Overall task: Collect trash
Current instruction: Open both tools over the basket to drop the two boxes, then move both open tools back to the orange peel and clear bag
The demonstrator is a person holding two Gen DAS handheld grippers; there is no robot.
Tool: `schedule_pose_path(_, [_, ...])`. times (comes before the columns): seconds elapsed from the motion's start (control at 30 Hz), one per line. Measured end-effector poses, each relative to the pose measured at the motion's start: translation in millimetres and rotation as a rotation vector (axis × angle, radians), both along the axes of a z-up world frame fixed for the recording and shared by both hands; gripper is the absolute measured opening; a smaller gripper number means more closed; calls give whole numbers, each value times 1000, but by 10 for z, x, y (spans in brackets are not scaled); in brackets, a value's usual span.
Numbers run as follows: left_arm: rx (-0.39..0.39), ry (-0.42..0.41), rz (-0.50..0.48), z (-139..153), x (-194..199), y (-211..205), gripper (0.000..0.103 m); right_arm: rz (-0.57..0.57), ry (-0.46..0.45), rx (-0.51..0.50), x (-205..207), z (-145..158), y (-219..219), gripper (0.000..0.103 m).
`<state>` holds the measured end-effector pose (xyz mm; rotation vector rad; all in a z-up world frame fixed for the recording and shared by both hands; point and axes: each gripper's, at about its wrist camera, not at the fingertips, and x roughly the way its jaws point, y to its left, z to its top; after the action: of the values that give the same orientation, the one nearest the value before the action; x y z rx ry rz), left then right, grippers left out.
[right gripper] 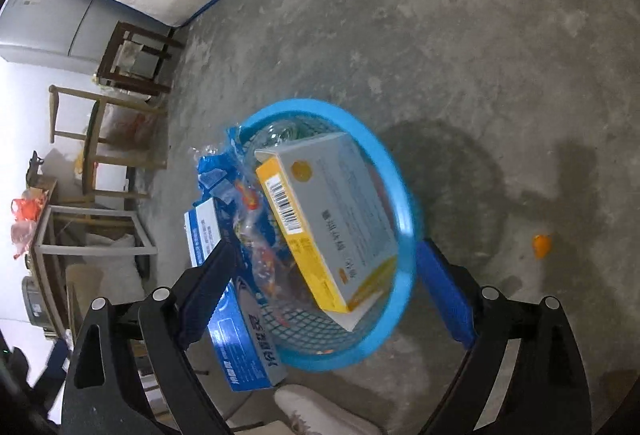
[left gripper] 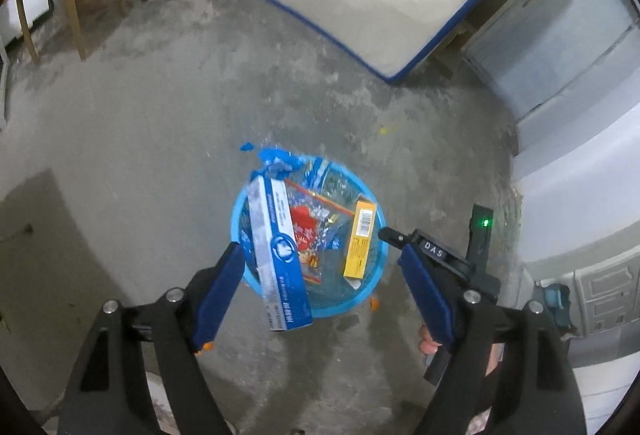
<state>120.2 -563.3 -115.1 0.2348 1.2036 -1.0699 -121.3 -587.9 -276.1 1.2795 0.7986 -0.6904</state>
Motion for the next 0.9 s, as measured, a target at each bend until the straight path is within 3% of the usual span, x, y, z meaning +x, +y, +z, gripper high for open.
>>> schedule_pose_path(0.23, [-80,-42,23,524,53,515,78,41,-26,-110,-74,397,131,87])
schedule_pose_path(0.47, [-172,-123,102,1116,24,1479,84,153,-105,-238,-57,1019,548,87])
schedule_pose_path(0.67, [-180,-185,189,1286,-32,2325,88,300,-121,-321,108,1536,1095,88])
schedule_pose_path(0.9, [-167,-285,418,1336,105,3584,92,492,-199,-369,580,2014,1747,88])
